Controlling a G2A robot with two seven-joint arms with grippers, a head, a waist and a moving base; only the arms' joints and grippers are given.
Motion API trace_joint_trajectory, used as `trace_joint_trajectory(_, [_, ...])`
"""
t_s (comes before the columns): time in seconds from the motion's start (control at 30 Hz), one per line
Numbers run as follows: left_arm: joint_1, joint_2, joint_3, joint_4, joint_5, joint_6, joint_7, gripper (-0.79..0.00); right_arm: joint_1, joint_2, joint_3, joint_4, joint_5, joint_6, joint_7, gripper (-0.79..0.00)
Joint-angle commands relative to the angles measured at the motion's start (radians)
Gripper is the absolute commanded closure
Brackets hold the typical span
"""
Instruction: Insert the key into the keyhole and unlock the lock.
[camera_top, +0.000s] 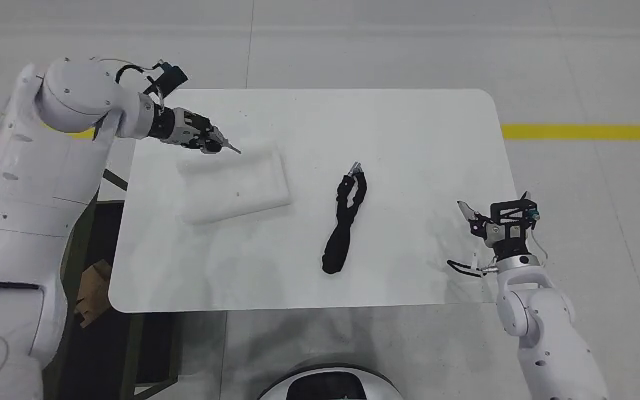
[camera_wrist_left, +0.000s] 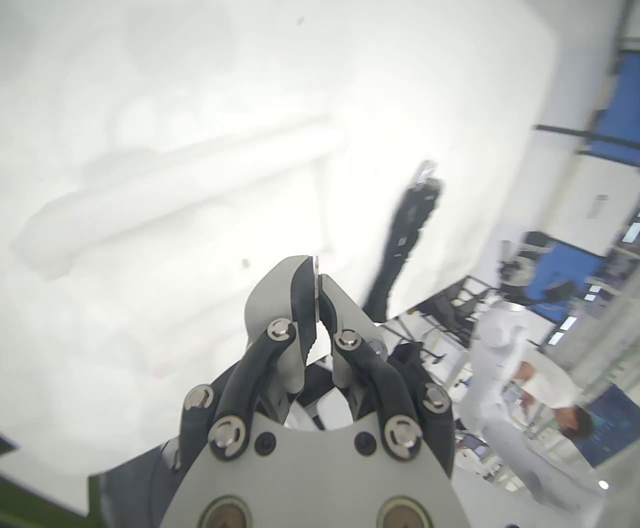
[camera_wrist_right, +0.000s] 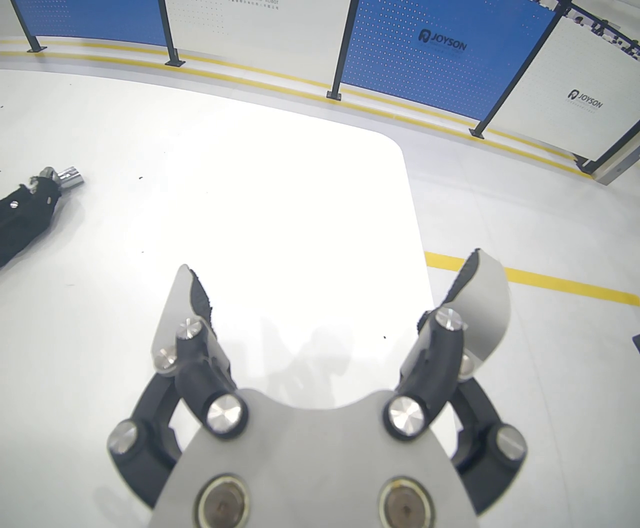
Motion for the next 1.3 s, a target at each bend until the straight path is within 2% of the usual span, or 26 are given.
trace_joint_trajectory(0.0, [0.087,0.009,-0.102,0.027,-0.204,-0.089,0.038,0.000,0.000,0.000,0.000,0.000,0.000,0.000,0.000,-0.785])
trace_joint_trajectory(0.1, [0.188,0.008,-0.155,0.067,-0.380,-0.194,0.060,0.000,0.000,0.000,0.000,0.000,0.000,0.000,0.000,-0.785])
trace_joint_trajectory(0.23, [0.246,-0.001,-0.169,0.114,-0.491,-0.290,0.089,0.000,0.000,0.000,0.000,0.000,0.000,0.000,0.000,-0.785])
trace_joint_trajectory(0.73, [0.246,-0.001,-0.169,0.114,-0.491,-0.290,0.089,0.000,0.000,0.000,0.000,0.000,0.000,0.000,0.000,-0.785])
trace_joint_trajectory(0.8, [0.246,-0.001,-0.169,0.114,-0.491,-0.290,0.089,0.000,-0.022,-0.002,-0.023,-0.047,0.040,-0.059,-0.014,-0.785])
trace_joint_trajectory(0.83, [0.246,-0.001,-0.169,0.114,-0.491,-0.290,0.089,0.000,-0.021,-0.006,-0.039,-0.072,0.068,-0.048,0.003,-0.785])
trace_joint_trajectory(0.97, [0.246,-0.001,-0.169,0.114,-0.491,-0.290,0.089,0.000,0.069,-0.031,-0.208,-0.166,0.140,0.028,0.163,-0.785])
trace_joint_trajectory(1.03, [0.246,-0.001,-0.169,0.114,-0.491,-0.290,0.089,0.000,0.136,-0.044,-0.312,-0.196,0.121,0.060,0.260,-0.785])
trace_joint_trajectory(1.17, [0.246,-0.001,-0.169,0.114,-0.491,-0.290,0.089,0.000,0.293,-0.087,-0.527,-0.176,0.040,0.193,0.480,-0.785])
trace_joint_trajectory(1.27, [0.246,-0.001,-0.169,0.114,-0.491,-0.290,0.089,0.000,0.395,-0.130,-0.659,-0.145,0.036,0.284,0.596,-0.785])
